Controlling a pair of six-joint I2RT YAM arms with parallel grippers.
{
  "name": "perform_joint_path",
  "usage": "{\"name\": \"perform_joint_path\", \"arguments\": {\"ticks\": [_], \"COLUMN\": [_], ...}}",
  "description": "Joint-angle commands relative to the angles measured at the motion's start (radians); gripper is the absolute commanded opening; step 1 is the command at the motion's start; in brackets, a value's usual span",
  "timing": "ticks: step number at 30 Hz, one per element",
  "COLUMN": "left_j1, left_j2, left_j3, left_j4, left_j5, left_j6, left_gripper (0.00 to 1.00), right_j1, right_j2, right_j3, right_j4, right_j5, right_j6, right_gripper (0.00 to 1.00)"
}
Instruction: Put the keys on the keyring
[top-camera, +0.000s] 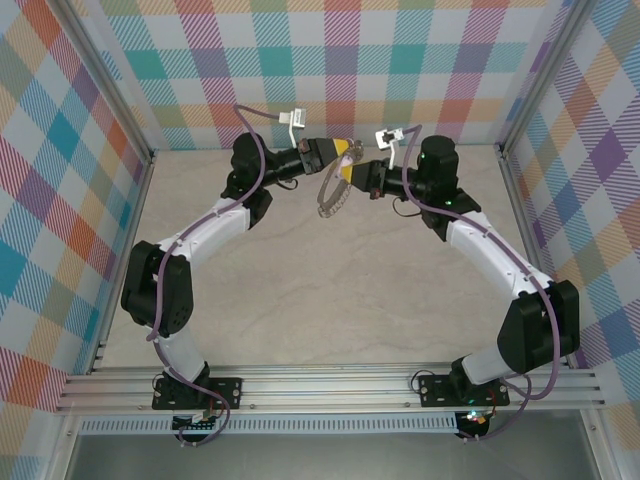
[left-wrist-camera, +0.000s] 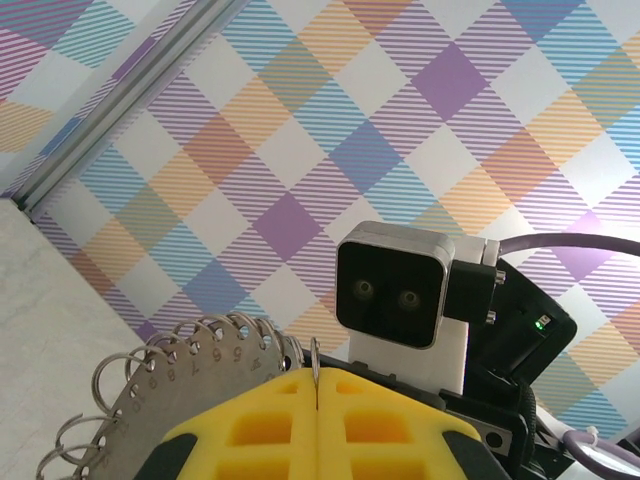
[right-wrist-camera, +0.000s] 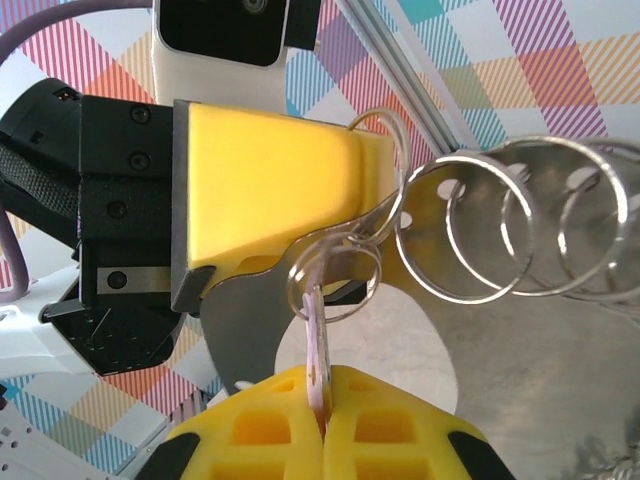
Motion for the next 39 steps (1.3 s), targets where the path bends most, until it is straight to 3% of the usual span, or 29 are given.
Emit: {"name": "perform_joint_path", "arguments": {"ticks": [1, 13, 15, 18, 28, 34, 39], "left_j1": [-0.007, -0.007, -0.007, -0.007, -0.007, -0.007, -0.008], "left_j2": [-0.056, -0.062, -0.063, -0.060, -0.051, -0.058, -0.062], "left_j3": [-0.011, -0.053, -0.057, -0.057, -0.060, -0.067, -0.079], "left_j4": [0.084, 0.122, 0.126, 0.134, 0.181, 0.201, 0.232], "left_j5": [-0.047, -0.073, -0.072, -0.070, -0.058, -0.078, -0.113], "left_j6": [-0.016, -0.038, -0.036, -0.036, -0.059, -0.082, -0.118], "left_gripper": [0.00, 0.00, 0.00, 0.00, 0.00, 0.00, 0.00], "right_j1": [0.031, 0.047, 0.038, 0.008, -0.106, -0.108, -0.102], "right_j2": [0.002, 0.044, 0.022, -0.024, -0.167, -0.104, -0.008], "right_j3": [0.029, 0.071, 0.061, 0.025, -0.063, -0.035, -0.042], "right_j4": [-0.030, -0.093, -0.110, -0.091, 0.080, 0.248, 0.500], "right_j5": [-0.020, -0.043, -0.033, -0.037, 0.045, 0.084, 0.087], "right_j6": [-0.032, -0.036, -0.039, -0.010, 0.178, 0.343, 0.566], "right_gripper": [0.00, 0.02, 0.22, 0.37, 0.41, 0.37, 0.36]}}
